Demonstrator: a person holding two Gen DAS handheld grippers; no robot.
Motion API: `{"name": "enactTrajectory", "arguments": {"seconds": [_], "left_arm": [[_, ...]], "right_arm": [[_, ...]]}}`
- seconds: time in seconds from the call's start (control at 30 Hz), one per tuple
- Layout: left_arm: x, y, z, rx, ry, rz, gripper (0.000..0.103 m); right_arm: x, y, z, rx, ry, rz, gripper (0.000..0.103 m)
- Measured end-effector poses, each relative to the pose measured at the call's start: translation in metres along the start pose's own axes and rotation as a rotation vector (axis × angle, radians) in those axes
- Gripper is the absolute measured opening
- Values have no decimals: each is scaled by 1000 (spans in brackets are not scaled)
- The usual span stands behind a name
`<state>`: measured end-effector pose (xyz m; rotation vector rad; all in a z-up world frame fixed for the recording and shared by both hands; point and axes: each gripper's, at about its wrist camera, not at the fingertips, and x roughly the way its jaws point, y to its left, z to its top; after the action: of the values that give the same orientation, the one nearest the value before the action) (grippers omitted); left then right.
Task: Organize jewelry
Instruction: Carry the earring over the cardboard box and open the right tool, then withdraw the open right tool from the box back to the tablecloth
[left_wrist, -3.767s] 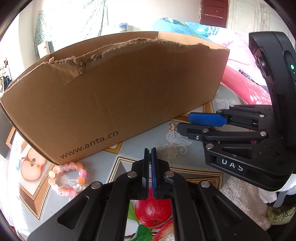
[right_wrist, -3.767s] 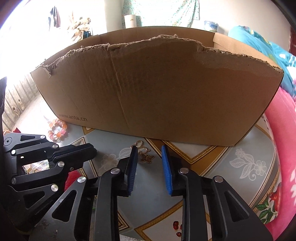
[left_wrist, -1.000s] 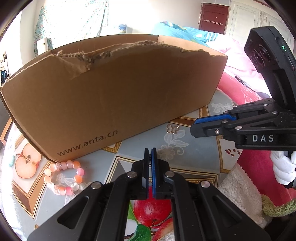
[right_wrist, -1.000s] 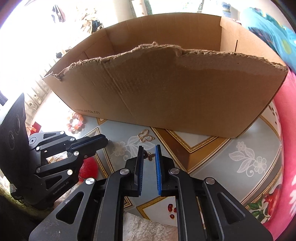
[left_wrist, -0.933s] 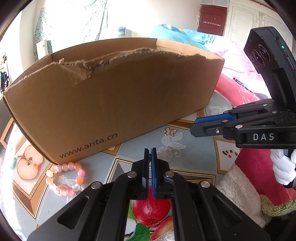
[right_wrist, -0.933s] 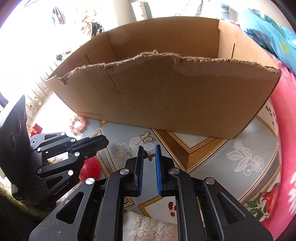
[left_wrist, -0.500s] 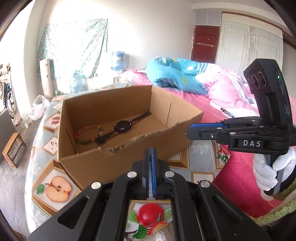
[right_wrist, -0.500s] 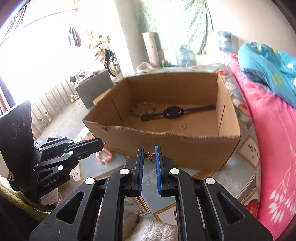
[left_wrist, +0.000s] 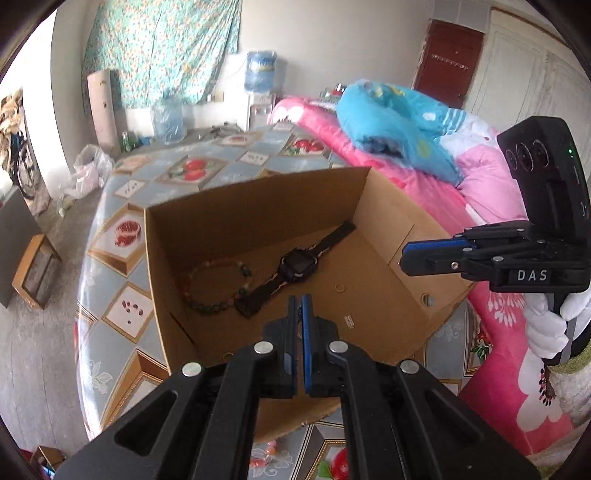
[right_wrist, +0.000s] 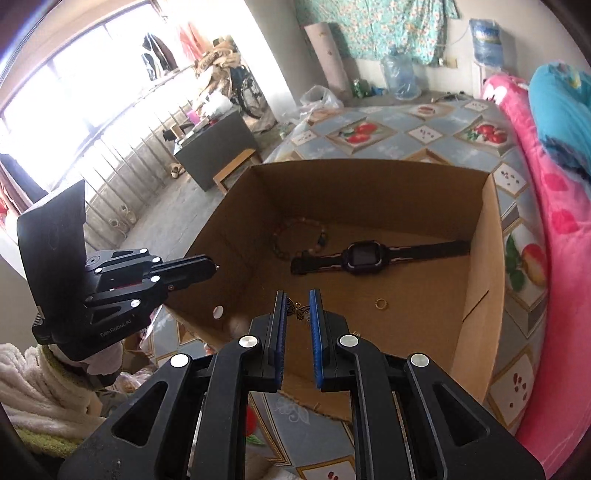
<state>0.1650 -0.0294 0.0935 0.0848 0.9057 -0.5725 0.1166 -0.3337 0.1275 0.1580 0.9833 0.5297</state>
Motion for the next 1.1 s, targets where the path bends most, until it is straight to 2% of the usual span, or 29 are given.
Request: {"name": "enactTrajectory", "arguments": {"seconds": [0.13, 0.27, 0.4, 0.53, 0.7, 0.87, 0.97, 1.1], "left_arm": [[35, 16, 1, -70, 138, -53, 2], [54, 22, 1, -92, 220, -67, 2], [57, 24, 3, -92, 249, -81, 2], [54, 21, 5, -83, 235, -84, 13], [53, 22, 7, -93, 218, -90, 19], [35, 20, 8, -101, 162, -81, 24], [13, 13, 7, -87, 80, -80, 26], [-26, 6, -3, -64, -75, -81, 33]], "right_arm": [[31, -6, 24, 33, 145, 2, 10], [65, -16, 31, 62, 248, -13, 12], [85, -20, 34, 94, 300, -19, 15], [91, -21, 33, 100, 302, -20, 16], [80, -19, 29, 102, 259, -25, 17], [46, -12, 30, 73, 149, -44, 19], [10, -1, 20, 47, 43, -48, 21], [-42, 17, -3, 9, -129, -47, 22]]}}
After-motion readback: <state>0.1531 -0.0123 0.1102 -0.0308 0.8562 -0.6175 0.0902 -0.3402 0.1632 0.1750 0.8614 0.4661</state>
